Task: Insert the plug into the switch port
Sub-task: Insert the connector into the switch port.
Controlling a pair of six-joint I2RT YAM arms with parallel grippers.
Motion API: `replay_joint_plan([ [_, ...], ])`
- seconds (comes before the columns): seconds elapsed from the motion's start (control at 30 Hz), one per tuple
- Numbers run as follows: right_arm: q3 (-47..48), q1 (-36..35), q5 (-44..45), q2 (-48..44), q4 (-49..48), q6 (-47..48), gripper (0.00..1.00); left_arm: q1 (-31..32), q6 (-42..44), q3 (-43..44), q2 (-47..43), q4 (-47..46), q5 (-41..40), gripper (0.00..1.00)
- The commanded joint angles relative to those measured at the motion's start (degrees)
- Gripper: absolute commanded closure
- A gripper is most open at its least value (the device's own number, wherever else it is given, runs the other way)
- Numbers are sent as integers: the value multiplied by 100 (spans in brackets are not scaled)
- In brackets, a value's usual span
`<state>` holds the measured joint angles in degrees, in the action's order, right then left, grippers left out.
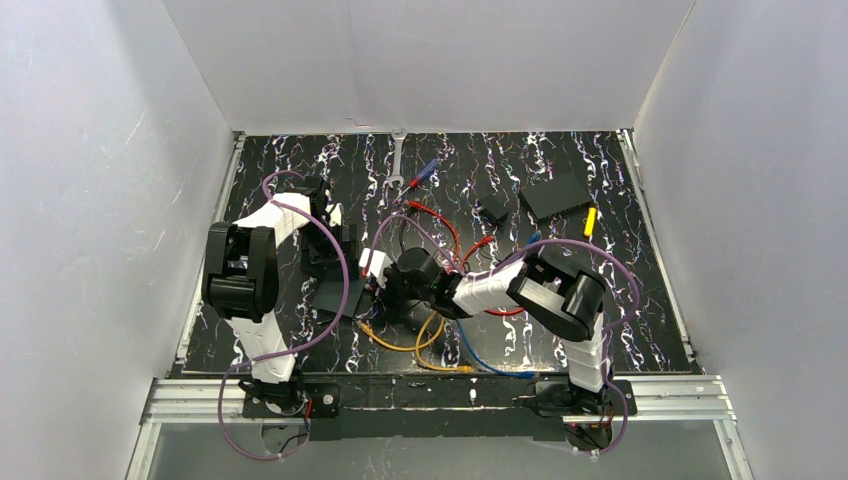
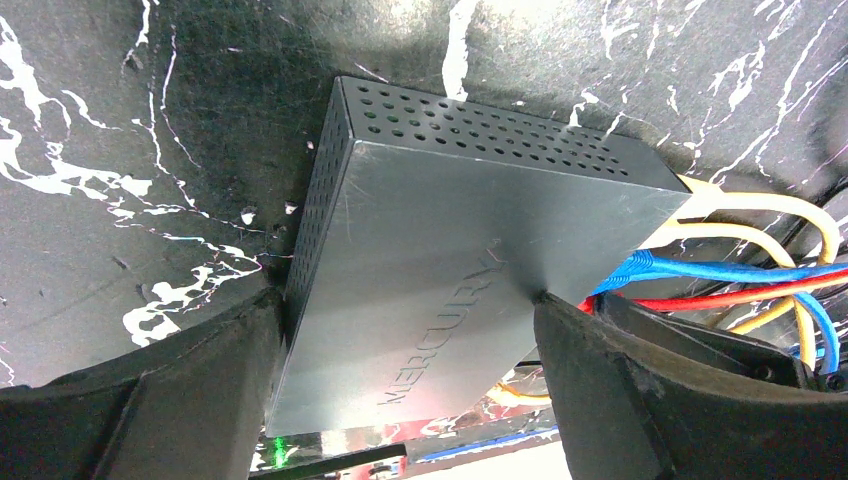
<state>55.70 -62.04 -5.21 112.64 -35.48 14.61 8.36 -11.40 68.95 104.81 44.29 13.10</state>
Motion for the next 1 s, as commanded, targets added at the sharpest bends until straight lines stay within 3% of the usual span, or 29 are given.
replay_joint_plan([
  [0.0,268,-163,329,164,-682,508,99,327,-121,-160,266,15,237,12],
  [0.53,715,-290,730,132,221,727,99,344,-109,-137,272,27,188,12],
  [0.97,838,-181,620,115,35,36,99,418,-74,-137,311,9,277,12],
])
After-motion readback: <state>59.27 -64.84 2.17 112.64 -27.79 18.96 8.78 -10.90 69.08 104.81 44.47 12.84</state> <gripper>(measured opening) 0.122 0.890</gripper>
